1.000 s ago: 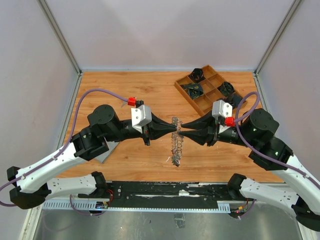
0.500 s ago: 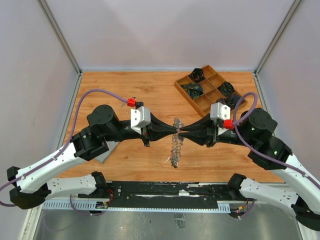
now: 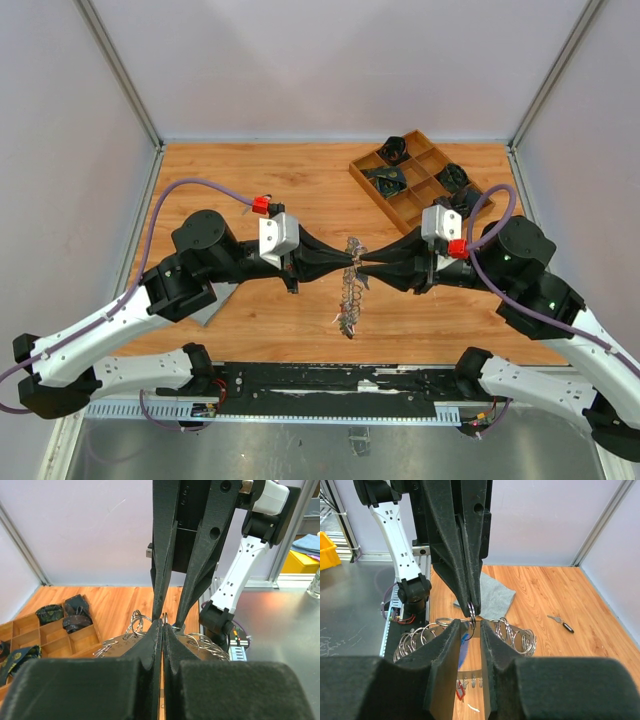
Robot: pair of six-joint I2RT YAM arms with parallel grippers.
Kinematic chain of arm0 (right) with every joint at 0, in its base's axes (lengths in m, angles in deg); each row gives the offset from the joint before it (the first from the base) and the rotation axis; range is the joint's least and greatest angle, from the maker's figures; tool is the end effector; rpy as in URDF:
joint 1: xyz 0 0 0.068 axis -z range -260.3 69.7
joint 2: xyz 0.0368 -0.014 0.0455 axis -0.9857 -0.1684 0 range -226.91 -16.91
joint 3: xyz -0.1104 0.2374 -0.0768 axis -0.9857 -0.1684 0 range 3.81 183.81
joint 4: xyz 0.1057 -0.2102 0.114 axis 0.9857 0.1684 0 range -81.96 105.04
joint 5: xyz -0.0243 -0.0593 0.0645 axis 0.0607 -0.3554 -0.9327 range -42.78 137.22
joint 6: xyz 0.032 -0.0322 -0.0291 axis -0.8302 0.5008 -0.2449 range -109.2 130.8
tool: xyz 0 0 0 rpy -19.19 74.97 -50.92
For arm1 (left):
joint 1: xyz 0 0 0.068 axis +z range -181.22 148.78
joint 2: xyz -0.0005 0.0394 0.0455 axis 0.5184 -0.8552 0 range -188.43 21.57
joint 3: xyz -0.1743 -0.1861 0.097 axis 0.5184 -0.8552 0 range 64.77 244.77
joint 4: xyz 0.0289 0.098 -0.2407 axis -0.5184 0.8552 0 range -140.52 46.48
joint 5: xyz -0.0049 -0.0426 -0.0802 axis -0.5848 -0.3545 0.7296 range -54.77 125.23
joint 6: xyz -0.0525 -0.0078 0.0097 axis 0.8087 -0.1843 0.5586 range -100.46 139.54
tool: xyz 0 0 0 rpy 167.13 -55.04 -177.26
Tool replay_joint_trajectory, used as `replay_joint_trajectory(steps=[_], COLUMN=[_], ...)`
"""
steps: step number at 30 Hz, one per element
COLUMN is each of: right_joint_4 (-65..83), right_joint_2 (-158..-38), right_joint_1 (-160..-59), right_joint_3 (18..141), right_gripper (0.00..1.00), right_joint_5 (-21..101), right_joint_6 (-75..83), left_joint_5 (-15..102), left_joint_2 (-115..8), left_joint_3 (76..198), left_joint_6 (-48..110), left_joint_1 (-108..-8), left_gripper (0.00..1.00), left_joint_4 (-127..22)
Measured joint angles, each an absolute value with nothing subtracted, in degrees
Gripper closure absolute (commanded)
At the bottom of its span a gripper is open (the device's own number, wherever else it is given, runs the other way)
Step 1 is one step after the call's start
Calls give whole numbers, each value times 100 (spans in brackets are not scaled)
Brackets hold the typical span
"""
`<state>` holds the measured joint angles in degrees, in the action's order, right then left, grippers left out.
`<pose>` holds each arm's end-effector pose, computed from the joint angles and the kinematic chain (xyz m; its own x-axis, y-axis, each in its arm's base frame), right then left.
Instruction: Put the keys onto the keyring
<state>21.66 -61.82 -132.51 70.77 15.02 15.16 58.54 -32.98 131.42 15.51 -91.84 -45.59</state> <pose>0.0711 0.1226 0.4628 0.1650 0.1077 -0.9804 -0.9820 0.1106 -0.1531 0.0858 -0.1809 0.4519 0.1310 -0.1009 -0.9862 0.9861 0.1158 0.1191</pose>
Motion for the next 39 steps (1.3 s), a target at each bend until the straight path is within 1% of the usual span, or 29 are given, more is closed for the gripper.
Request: replay_joint_trajectory(steps=[6, 9, 13, 18, 20, 22, 24, 26, 34, 39], right_joint_4=[2169, 2166, 2171, 2260, 2346, 2503, 2787, 3185, 5491, 6769], right_joint_2=[-6223, -6269, -6306, -6344, -6365, -6429, -6536, -6682, -7683, -8232], right_joint_1=[-13251, -13251, -13251, -13251, -13251, -13251, -13251, -13251, -13251, -13253], right_joint_3=[7082, 7084, 7097, 7206, 7281, 7420, 7659, 7973, 9833, 10629], right_gripper=[80, 85, 98, 100, 100, 100, 100, 100, 100, 100], right_joint_5=[1399, 1355, 1283, 1261, 1252, 1246, 1226, 1226, 1412, 1777], right_joint_6=[1516, 1511, 1507, 1494, 1496, 1527, 1592, 1730, 2596, 2917], left_joint_5=[5891, 5919, 5946, 5970, 5994, 6009, 6018, 6031, 5906, 5779], left_joint_2=[-3289, -3269, -3261, -3248, -3248, -3248, -3248, -3245, -3272, -3407], left_joint_3=[13142, 13142, 13142, 13142, 13142, 13142, 13142, 13142, 13238, 13275], left_joint_6=[1551, 1549, 1549, 1549, 1549, 1549, 1538, 1540, 1451, 1365], left_joint_1=[-9184, -9184, -9184, -9184, -9184, -9184, -9184, -9184, -9184, -9184], left_gripper=[99, 99, 99, 99, 94, 84, 78, 74, 72, 72], left_joint_4=[-4570, -4566, -4566, -4594, -4609, -4647, -4673, -4692, -4454, -4264])
